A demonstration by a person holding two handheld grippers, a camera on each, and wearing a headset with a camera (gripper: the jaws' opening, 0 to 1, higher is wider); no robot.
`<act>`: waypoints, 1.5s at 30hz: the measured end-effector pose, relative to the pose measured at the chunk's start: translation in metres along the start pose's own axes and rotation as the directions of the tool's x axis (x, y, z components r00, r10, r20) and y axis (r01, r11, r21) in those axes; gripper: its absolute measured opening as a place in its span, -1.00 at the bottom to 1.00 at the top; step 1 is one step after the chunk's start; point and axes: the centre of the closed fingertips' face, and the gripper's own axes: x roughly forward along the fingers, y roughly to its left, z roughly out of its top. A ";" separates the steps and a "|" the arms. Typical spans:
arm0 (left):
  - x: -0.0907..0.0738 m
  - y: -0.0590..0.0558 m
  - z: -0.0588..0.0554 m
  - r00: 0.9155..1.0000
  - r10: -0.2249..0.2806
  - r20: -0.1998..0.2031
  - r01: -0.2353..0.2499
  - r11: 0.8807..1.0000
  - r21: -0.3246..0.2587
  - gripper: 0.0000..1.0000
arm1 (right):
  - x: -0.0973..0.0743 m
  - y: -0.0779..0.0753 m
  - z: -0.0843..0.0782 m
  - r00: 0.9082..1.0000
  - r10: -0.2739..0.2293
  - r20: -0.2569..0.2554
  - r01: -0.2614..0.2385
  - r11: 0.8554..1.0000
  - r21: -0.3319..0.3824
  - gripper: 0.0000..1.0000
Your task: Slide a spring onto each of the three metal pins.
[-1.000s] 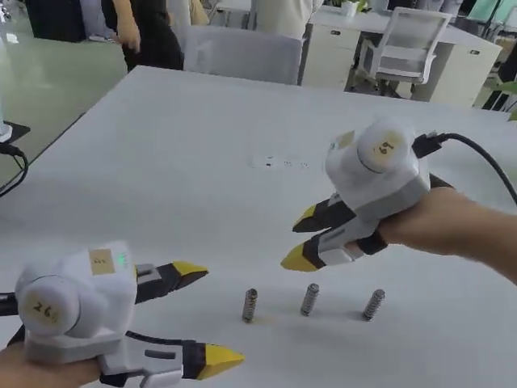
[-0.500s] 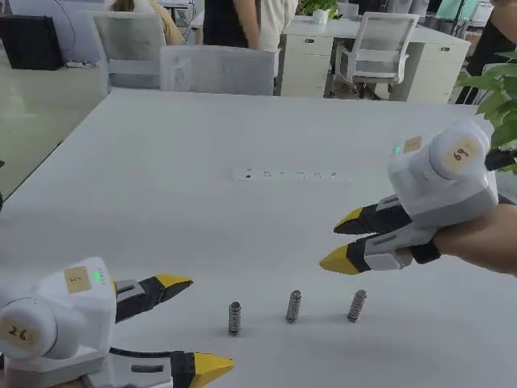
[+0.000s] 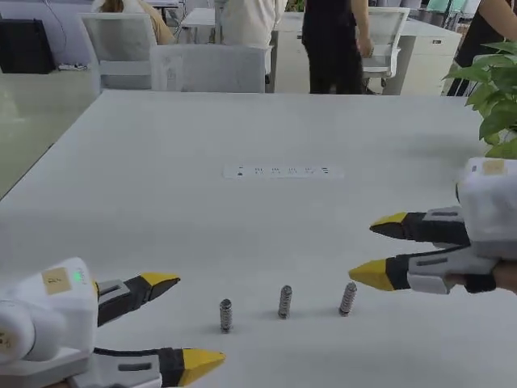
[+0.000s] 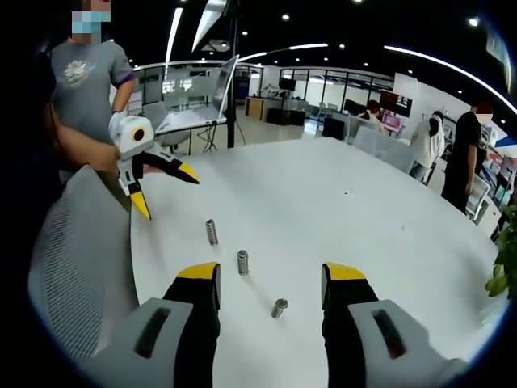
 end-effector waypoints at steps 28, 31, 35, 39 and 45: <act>-0.014 -0.015 -0.004 0.999 0.041 -0.010 -0.042 0.999 -0.024 0.34 | -0.017 0.017 -0.066 0.987 -0.123 0.108 0.105 0.983 0.154 0.75; -0.016 -0.012 -0.007 0.999 0.047 -0.012 -0.048 0.998 -0.028 0.35 | -0.016 0.019 -0.069 0.987 -0.116 0.111 0.097 0.982 0.160 0.79; -0.016 -0.010 -0.011 0.999 0.049 -0.020 -0.050 0.998 -0.031 0.36 | -0.014 0.022 -0.069 0.986 -0.114 0.120 0.093 0.982 0.162 0.84; -0.015 -0.008 -0.013 0.999 0.048 -0.019 -0.049 0.998 -0.035 0.36 | -0.012 0.024 -0.068 0.984 -0.109 0.137 0.084 0.981 0.176 0.90; -0.015 -0.004 -0.023 0.998 0.052 -0.026 -0.054 0.997 -0.057 0.38 | -0.009 0.025 -0.075 0.986 -0.112 0.121 0.089 0.980 0.178 0.89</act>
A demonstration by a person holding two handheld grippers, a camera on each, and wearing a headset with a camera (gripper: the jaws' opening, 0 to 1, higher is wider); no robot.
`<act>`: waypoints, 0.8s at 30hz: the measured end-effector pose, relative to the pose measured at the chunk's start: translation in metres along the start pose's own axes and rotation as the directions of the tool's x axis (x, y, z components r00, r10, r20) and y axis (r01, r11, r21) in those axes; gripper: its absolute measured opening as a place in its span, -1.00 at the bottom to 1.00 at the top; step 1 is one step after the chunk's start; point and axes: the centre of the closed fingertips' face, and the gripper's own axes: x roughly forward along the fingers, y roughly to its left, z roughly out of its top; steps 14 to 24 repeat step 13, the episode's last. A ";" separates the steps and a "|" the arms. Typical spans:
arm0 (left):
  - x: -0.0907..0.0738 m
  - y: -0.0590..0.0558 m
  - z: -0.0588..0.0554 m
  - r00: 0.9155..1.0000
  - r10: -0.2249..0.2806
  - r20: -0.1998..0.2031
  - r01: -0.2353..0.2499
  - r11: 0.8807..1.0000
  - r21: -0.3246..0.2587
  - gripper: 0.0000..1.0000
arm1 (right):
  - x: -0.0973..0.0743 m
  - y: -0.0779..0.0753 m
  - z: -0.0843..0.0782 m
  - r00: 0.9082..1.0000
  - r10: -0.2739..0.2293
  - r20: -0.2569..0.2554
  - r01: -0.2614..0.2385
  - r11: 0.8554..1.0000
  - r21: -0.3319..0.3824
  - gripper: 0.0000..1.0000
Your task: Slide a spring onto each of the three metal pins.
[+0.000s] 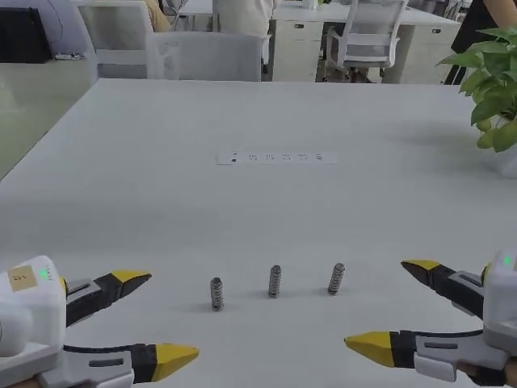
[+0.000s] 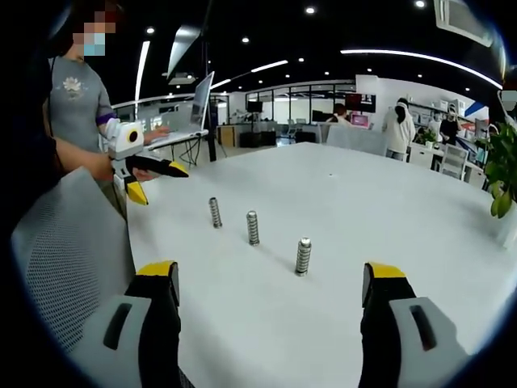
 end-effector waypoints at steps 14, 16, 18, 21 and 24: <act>-0.001 -0.001 -0.005 1.000 0.004 -0.013 -0.004 1.000 -0.016 0.39 | 0.002 -0.001 -0.002 1.000 0.003 -0.009 -0.003 1.000 0.005 0.88; -0.001 -0.001 -0.005 1.000 0.004 -0.013 -0.004 1.000 -0.016 0.39 | 0.002 -0.001 -0.002 1.000 0.003 -0.009 -0.003 1.000 0.005 0.88; -0.001 -0.001 -0.005 1.000 0.004 -0.013 -0.004 1.000 -0.016 0.39 | 0.002 -0.001 -0.002 1.000 0.003 -0.009 -0.003 1.000 0.005 0.88; -0.001 -0.001 -0.005 1.000 0.004 -0.013 -0.004 1.000 -0.016 0.39 | 0.002 -0.001 -0.002 1.000 0.003 -0.009 -0.003 1.000 0.005 0.88; -0.001 -0.001 -0.005 1.000 0.004 -0.013 -0.004 1.000 -0.016 0.39 | 0.002 -0.001 -0.002 1.000 0.003 -0.009 -0.003 1.000 0.005 0.88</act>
